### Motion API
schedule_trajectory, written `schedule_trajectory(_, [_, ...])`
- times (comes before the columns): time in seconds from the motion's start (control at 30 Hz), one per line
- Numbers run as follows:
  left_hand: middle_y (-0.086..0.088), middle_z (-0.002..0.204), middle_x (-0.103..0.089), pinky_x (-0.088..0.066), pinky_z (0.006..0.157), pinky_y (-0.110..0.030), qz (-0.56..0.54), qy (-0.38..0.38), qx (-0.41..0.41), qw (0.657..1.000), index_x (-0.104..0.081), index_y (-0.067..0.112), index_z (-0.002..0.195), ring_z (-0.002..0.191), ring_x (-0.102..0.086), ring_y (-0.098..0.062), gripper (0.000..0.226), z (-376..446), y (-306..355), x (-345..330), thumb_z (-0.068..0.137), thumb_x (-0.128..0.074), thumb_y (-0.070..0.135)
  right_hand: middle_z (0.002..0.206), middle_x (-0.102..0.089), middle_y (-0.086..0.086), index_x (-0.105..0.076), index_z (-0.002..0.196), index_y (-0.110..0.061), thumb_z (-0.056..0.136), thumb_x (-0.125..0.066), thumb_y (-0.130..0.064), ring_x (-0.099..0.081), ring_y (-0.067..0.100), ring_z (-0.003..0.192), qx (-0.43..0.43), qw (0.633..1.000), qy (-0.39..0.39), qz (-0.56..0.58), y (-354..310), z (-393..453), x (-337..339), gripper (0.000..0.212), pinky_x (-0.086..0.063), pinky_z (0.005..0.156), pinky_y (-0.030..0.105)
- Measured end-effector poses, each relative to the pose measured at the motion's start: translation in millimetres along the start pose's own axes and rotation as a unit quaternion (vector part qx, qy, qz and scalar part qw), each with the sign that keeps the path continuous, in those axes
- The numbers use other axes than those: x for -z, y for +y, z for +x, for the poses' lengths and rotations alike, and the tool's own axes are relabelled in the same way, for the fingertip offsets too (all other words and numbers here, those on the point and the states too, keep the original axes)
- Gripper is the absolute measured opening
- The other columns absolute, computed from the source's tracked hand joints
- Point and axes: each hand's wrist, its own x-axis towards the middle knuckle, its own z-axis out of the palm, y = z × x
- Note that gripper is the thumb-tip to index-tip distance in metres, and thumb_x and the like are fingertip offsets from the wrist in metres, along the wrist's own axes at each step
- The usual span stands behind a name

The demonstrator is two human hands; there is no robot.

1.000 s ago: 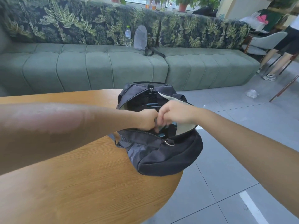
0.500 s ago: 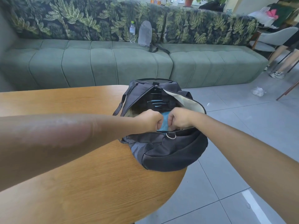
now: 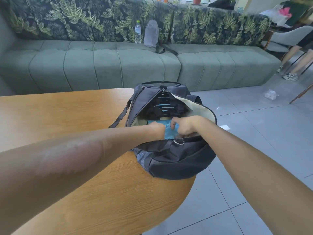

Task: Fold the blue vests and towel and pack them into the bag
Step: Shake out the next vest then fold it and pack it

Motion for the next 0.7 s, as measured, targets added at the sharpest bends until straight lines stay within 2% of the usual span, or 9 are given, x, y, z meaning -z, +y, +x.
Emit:
schedule_trajectory(0.1, [-0.002, 0.082, -0.049, -0.046, 0.08, -0.032, -0.061, -0.002, 0.042, 0.997, -0.056, -0.002, 0.135, 0.096, -0.059, -0.026, 0.036, -5, -3, 2, 0.104, -0.05, 0.013, 0.118, -0.066, 0.016, -0.043, 0.135, -0.035, 0.093, -0.045, -0.005, -0.054, 0.027, 0.082, -0.015, 1.0, -0.015, -0.011, -3, 2, 1, 0.052, -0.046, 0.07, 0.035])
schedule_trajectory(0.17, [-0.009, 0.101, -0.058, -0.04, 0.062, -0.028, -0.078, 0.03, 0.059, 0.995, -0.046, -0.003, 0.142, 0.075, -0.049, -0.021, 0.044, -13, -3, 7, 0.101, -0.054, 0.012, 0.109, -0.067, 0.018, -0.037, 0.139, -0.037, 0.093, -0.045, -0.006, -0.054, 0.027, 0.077, -0.022, 1.0, -0.01, -0.013, -4, 0, 2, 0.056, -0.046, 0.064, 0.032])
schedule_trajectory(0.23, [-0.019, 0.125, -0.057, -0.045, 0.075, -0.026, -0.186, 0.046, 0.1, 0.976, -0.042, -0.002, 0.146, 0.092, -0.057, -0.026, 0.044, -20, 1, 10, 0.103, -0.048, 0.007, 0.088, -0.056, 0.012, -0.031, 0.144, -0.039, 0.096, -0.048, -0.006, -0.047, 0.022, 0.064, -0.024, 1.0, 0.004, -0.014, -3, -7, 4, 0.06, -0.04, 0.053, 0.027])
schedule_trajectory(0.3, [-0.021, 0.137, -0.054, -0.044, 0.105, -0.043, -0.084, 0.007, 0.066, 0.994, -0.046, -0.001, 0.145, 0.126, -0.054, -0.035, 0.039, -30, 7, 9, 0.106, -0.04, 0.004, 0.083, -0.048, 0.008, -0.025, 0.15, -0.037, 0.096, -0.048, -0.006, -0.043, 0.02, 0.061, -0.024, 0.999, 0.024, -0.02, -2, -16, 3, 0.067, -0.038, 0.052, 0.027])
schedule_trajectory(0.33, [-0.019, 0.143, -0.052, -0.04, 0.11, -0.048, -0.045, -0.003, 0.065, 0.997, -0.046, -0.001, 0.145, 0.133, -0.05, -0.037, 0.039, -38, 7, 13, 0.107, -0.037, 0.003, 0.087, -0.05, 0.008, -0.023, 0.153, -0.036, 0.096, -0.049, -0.006, -0.047, 0.021, 0.066, -0.024, 0.999, 0.039, -0.017, -2, -20, 3, 0.069, -0.042, 0.057, 0.029])
schedule_trajectory(0.4, [-0.018, 0.144, -0.053, -0.041, 0.108, -0.043, -0.14, 0.012, 0.118, 0.983, -0.049, -0.005, 0.142, 0.133, -0.052, -0.037, 0.038, -44, 3, 19, 0.107, -0.038, 0.003, 0.117, -0.058, 0.01, -0.02, 0.158, -0.033, 0.097, -0.055, -0.009, -0.059, 0.029, 0.096, -0.016, 0.998, 0.062, -0.001, -1, -23, -1, 0.074, -0.051, 0.086, 0.036])
schedule_trajectory(0.47, [-0.021, 0.14, -0.058, -0.046, 0.102, -0.038, -0.191, 0.045, 0.131, 0.972, -0.055, -0.007, 0.135, 0.129, -0.056, -0.036, 0.036, -54, -2, 27, 0.104, -0.041, 0.005, 0.15, -0.046, 0.01, -0.02, 0.16, -0.024, 0.099, -0.056, -0.013, -0.052, 0.031, 0.128, -0.019, 0.996, 0.078, -0.036, -3, -29, -3, 0.072, -0.041, 0.11, 0.037])
schedule_trajectory(0.6, [-0.021, 0.124, -0.064, -0.05, 0.084, -0.036, -0.122, 0.105, 0.053, 0.986, -0.059, -0.005, 0.123, 0.115, -0.063, -0.036, 0.028, -77, -4, 48, 0.102, -0.044, 0.006, 0.155, -0.045, 0.009, -0.039, 0.154, -0.014, 0.099, -0.047, -0.007, -0.05, 0.032, 0.133, -0.034, 0.989, 0.127, -0.064, -17, -52, 3, 0.057, -0.044, 0.107, 0.036])
schedule_trajectory(0.7, [-0.021, 0.111, -0.07, -0.046, 0.072, -0.035, -0.117, 0.166, -0.015, 0.979, -0.064, 0.002, 0.099, 0.097, -0.064, -0.036, 0.019, -92, -20, 52, 0.098, -0.05, 0.014, 0.135, -0.063, 0.014, -0.062, 0.133, -0.005, 0.099, -0.049, -0.008, -0.06, 0.034, 0.122, -0.021, 0.978, 0.2, -0.047, -35, -77, 13, 0.036, -0.05, 0.099, 0.038])
